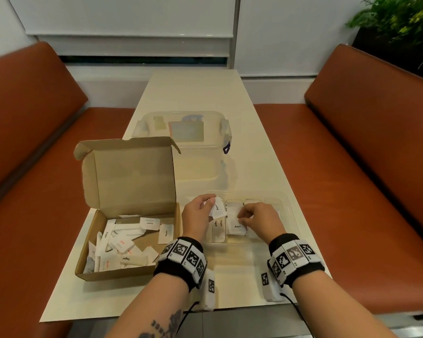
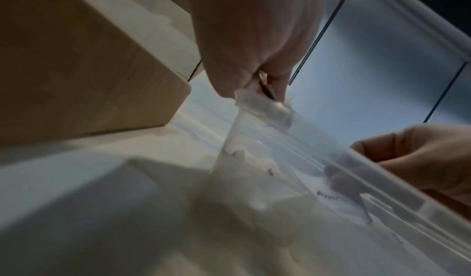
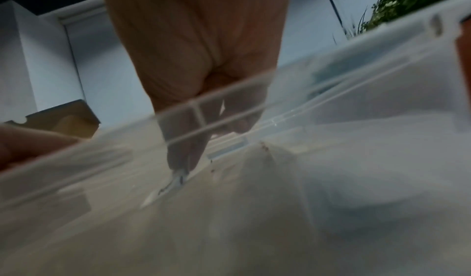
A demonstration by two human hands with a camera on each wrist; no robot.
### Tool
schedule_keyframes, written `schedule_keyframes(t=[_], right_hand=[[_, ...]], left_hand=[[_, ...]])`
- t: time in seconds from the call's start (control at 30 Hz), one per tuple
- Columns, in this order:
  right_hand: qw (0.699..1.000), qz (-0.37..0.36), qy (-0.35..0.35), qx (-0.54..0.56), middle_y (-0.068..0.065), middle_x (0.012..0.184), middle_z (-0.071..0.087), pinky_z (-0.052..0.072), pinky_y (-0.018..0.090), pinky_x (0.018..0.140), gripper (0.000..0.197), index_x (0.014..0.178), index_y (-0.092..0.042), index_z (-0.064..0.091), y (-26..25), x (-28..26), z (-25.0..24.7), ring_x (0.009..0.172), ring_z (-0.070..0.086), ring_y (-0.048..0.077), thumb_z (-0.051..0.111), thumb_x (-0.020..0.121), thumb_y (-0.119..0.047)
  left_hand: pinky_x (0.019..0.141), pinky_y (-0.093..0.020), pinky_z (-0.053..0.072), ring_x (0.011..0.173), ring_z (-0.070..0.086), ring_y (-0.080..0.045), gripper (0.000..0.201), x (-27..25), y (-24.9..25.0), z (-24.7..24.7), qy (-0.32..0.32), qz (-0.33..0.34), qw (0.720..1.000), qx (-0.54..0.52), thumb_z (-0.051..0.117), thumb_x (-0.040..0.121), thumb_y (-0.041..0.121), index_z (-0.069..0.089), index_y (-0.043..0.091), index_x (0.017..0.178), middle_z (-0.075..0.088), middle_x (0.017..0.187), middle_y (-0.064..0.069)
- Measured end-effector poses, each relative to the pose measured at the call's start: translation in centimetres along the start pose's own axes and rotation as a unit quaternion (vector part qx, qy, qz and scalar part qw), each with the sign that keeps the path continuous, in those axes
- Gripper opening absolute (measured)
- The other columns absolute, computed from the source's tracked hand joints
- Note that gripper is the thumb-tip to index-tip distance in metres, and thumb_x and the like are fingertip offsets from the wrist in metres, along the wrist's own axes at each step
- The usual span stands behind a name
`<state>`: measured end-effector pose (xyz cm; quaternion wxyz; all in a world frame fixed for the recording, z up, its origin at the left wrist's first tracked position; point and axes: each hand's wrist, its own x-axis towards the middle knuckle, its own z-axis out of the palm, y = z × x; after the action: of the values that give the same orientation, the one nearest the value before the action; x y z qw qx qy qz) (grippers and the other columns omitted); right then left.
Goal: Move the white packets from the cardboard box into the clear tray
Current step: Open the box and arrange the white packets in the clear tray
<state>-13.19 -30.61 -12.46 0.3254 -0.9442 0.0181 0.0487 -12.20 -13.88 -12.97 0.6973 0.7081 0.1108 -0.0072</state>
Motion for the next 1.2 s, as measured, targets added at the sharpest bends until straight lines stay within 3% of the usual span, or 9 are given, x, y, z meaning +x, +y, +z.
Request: schedule_keyframes(t=[0.23,0.43,0.57,0.7,0.93,1.1,1.2], right_hand=[[0.996,-0.028,0.004,-0.087,-0.002,0.091,0.069,0.043,0.023,0.076,0.009,0.091,-0.019,0.07,-0.2,0.1,1.2,0.092,0.056,0.014,0.064,0.086,-0.016],[0.993,-0.061,0.015,-0.1,-0.003,0.094,0.056,0.037,0.024,0.071,0.012,0.092,-0.018,0.068,-0.3,0.1,1.6,0.09,0.05,0.014,0.069,0.079,-0.02],[0.979,-0.073,-0.007,-0.19,-0.003,0.087,0.065,0.033,0.026,0.069,0.009,0.086,-0.022,0.065,-0.7,0.2,2.1,0.091,0.05,0.017,0.067,0.078,-0.026],[0.968,-0.079,-0.008,-0.24,-0.003,0.083,0.067,0.029,0.027,0.068,0.009,0.079,-0.023,0.063,-0.9,0.4,2.3,0.089,0.05,0.018,0.065,0.08,-0.031],[0.963,-0.106,-0.034,-0.247,-0.003,0.089,0.067,0.031,0.029,0.072,0.015,0.086,-0.022,0.064,-1.1,0.5,2.2,0.093,0.051,0.019,0.065,0.083,-0.037],[0.955,-0.116,-0.061,-0.265,-0.001,0.093,0.068,0.036,0.031,0.078,0.015,0.088,-0.022,0.064,-1.6,0.7,2.0,0.095,0.056,0.021,0.061,0.086,-0.036],[0.949,-0.116,-0.053,-0.289,-0.004,0.091,0.068,0.032,0.032,0.075,0.006,0.09,-0.024,0.063,-1.6,0.6,1.8,0.095,0.055,0.021,0.058,0.086,-0.027]], left_hand=[[0.072,-0.026,0.057,0.093,0.063,-0.017,0.016,0.0,0.0,-0.1,-0.003,-0.001,1.0,0.011,0.056,0.095,0.017,0.069,0.019,0.103,0.067,0.094,0.001],[0.073,-0.027,0.056,0.093,0.063,-0.018,0.017,-0.1,0.3,0.0,-0.001,-0.003,1.0,0.011,0.056,0.095,0.016,0.07,0.017,0.105,0.067,0.094,0.0],[0.071,-0.025,0.055,0.095,0.062,-0.019,0.017,-0.1,0.3,0.1,0.002,-0.004,1.0,0.014,0.056,0.094,0.016,0.07,0.016,0.105,0.067,0.096,-0.002],[0.075,-0.03,0.056,0.097,0.062,-0.021,0.017,-0.2,0.4,0.1,0.0,-0.005,1.0,0.016,0.056,0.095,0.016,0.07,0.016,0.105,0.067,0.098,-0.003],[0.076,-0.031,0.057,0.098,0.063,-0.022,0.019,-0.1,0.3,0.1,-0.002,0.001,0.999,0.037,0.055,0.095,0.015,0.07,0.015,0.106,0.068,0.1,-0.005],[0.075,-0.031,0.057,0.096,0.063,-0.021,0.02,0.0,0.1,0.0,-0.007,0.012,0.998,0.056,0.055,0.095,0.015,0.071,0.013,0.107,0.068,0.1,-0.006],[0.067,-0.022,0.054,0.094,0.063,-0.02,0.019,0.1,0.1,0.1,-0.007,0.013,0.998,0.053,0.055,0.095,0.015,0.071,0.014,0.107,0.068,0.099,-0.006]])
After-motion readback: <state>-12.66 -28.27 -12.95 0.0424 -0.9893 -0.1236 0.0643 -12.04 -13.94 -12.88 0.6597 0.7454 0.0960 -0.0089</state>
